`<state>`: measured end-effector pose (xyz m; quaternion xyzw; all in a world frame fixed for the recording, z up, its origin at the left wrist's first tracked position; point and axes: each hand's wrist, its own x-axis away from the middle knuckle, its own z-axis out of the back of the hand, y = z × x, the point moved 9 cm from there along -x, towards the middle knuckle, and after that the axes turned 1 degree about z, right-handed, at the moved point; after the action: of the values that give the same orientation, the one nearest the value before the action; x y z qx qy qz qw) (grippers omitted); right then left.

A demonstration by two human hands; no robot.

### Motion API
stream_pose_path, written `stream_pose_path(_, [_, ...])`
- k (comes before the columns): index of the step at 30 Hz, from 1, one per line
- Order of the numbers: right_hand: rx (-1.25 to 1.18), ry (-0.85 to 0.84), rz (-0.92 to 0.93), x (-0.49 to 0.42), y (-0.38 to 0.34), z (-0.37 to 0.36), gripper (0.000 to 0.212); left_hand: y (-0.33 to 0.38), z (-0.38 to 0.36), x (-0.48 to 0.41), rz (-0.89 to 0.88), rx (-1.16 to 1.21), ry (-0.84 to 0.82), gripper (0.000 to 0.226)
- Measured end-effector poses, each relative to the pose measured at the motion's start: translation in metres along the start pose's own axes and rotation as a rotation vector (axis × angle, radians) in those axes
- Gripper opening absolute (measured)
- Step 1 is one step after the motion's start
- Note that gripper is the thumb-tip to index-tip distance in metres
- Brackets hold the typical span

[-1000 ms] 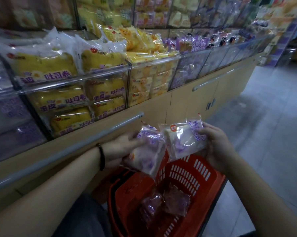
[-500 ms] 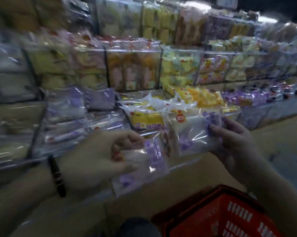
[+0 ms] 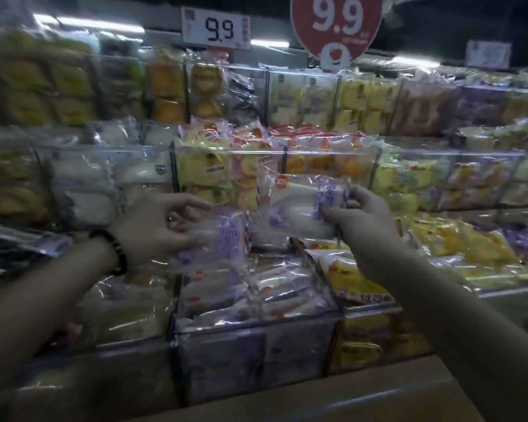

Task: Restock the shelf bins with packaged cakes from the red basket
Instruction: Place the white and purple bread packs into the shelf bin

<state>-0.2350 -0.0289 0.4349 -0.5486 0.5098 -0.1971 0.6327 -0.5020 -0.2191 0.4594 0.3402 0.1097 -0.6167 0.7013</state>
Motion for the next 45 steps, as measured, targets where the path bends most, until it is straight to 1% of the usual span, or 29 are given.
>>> stream_pose_path(3, [0.061, 0.057, -0.013, -0.026, 0.017, -0.024, 0.017, -0.023, -0.023, -0.006, -0.028, -0.043, 0.088, 0.037])
stream_pose_path(5, [0.117, 0.105, -0.01, -0.041, 0.026, -0.033, 0.017, -0.036, -0.034, -0.01, -0.035, -0.005, 0.122, 0.035])
stream_pose_path(7, [0.245, 0.111, 0.017, -0.056, 0.034, -0.04, 0.027, -0.043, -0.036, -0.015, -0.049, -0.005, 0.158, 0.034])
stream_pose_path(9, [0.463, 0.098, 0.005, -0.068, 0.041, -0.046, 0.041, -0.041, -0.039, -0.017, -0.056, -0.055, 0.154, 0.033])
stream_pose_path(10, [0.625, 0.09, -0.011, -0.073, 0.044, -0.049, 0.041, -0.043, -0.04, -0.016, -0.064, -0.067, 0.143, 0.033])
stream_pose_path(12, [0.941, 0.038, -0.056, -0.076, 0.049, -0.056, 0.029, -0.044, -0.045, -0.008, -0.049, 0.014, 0.055, 0.039])
stream_pose_path(14, [1.07, 0.004, -0.089, -0.076, 0.052, -0.06, 0.022, -0.044, -0.052, 0.001, -0.027, 0.123, -0.071, 0.045])
stream_pose_path(16, [1.065, 0.011, -0.083, -0.078, 0.053, -0.061, 0.019, -0.033, -0.052, 0.006, -0.085, 0.137, -0.113, 0.043])
stream_pose_path(17, [1.05, 0.016, -0.065, -0.078, 0.052, -0.062, 0.019, -0.025, -0.048, 0.006, -0.131, 0.14, -0.088, 0.041])
stream_pose_path(19, [1.051, -0.007, -0.022, -0.076, 0.049, -0.068, 0.018, -0.01, -0.036, 0.004, -0.215, 0.161, 0.034, 0.037])
stream_pose_path(21, [1.095, -0.081, -0.009, -0.076, 0.051, -0.075, 0.015, -0.002, -0.027, 0.0, -0.253, 0.13, 0.175, 0.034])
stream_pose_path(23, [1.143, -0.155, -0.01, -0.075, 0.053, -0.082, 0.026, -0.001, -0.028, -0.005, -0.254, 0.041, 0.231, 0.035])
stream_pose_path(24, [1.159, -0.172, -0.002, -0.074, 0.051, -0.083, 0.033, -0.002, -0.033, -0.007, -0.242, -0.004, 0.217, 0.036])
stream_pose_path(26, [1.166, -0.172, 0.035, -0.073, 0.045, -0.084, 0.045, -0.008, -0.045, -0.008, -0.19, -0.073, 0.137, 0.038])
stream_pose_path(28, [1.148, -0.158, 0.064, -0.069, 0.039, -0.083, 0.051, -0.011, -0.053, -0.006, -0.161, -0.112, 0.078, 0.039])
stream_pose_path(30, [1.159, -0.146, 0.091, -0.063, 0.034, -0.08, 0.051, -0.011, -0.053, -0.003, -0.145, -0.134, 0.049, 0.041])
stream_pose_path(32, [1.168, -0.145, 0.14, -0.054, 0.028, -0.078, 0.048, -0.009, -0.051, -0.001, -0.116, -0.158, 0.028, 0.048])
stream_pose_path(36, [1.128, -0.196, 0.223, -0.031, 0.01, -0.068, 0.035, -0.007, -0.041, 0.002, -0.05, -0.211, -0.015, 0.061])
stream_pose_path(38, [1.082, -0.211, 0.259, -0.018, -0.001, -0.059, 0.027, 0.003, -0.031, 0.002, -0.046, -0.17, -0.014, 0.056])
stream_pose_path(42, [0.969, -0.196, 0.258, 0.007, -0.017, -0.035, 0.007, 0.05, -0.018, 0.002, -0.089, -0.074, 0.003, 0.03])
stream_pose_path(44, [0.945, -0.182, 0.26, 0.021, -0.024, -0.021, 0.006, 0.084, -0.022, 0.006, -0.104, 0.004, -0.013, 0.022])
stream_pose_path(45, [0.924, -0.178, 0.253, 0.029, -0.027, -0.014, 0.007, 0.102, -0.028, 0.009, -0.11, 0.052, -0.047, 0.019])
